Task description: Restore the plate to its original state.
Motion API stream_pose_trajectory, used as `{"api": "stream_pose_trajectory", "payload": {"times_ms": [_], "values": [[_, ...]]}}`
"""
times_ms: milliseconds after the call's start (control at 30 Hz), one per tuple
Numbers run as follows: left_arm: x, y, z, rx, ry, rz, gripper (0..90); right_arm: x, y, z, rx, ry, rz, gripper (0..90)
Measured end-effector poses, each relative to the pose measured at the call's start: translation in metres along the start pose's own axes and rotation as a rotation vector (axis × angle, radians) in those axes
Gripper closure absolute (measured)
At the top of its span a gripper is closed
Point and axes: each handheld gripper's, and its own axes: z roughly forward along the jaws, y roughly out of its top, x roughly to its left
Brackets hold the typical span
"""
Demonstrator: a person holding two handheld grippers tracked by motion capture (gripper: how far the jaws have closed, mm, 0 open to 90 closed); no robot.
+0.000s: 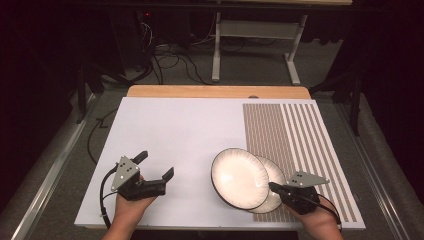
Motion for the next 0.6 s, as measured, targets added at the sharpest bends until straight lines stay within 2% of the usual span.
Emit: {"api": "stream_pose_trajectory", "payload": {"times_ms": [600], "values": [[0.0018,-0.001,-0.0008,-0.01,0.005,0.002,0.1,-0.0007,0.0,-0.0001,0.0,0.005,0.002,90.0]]}}
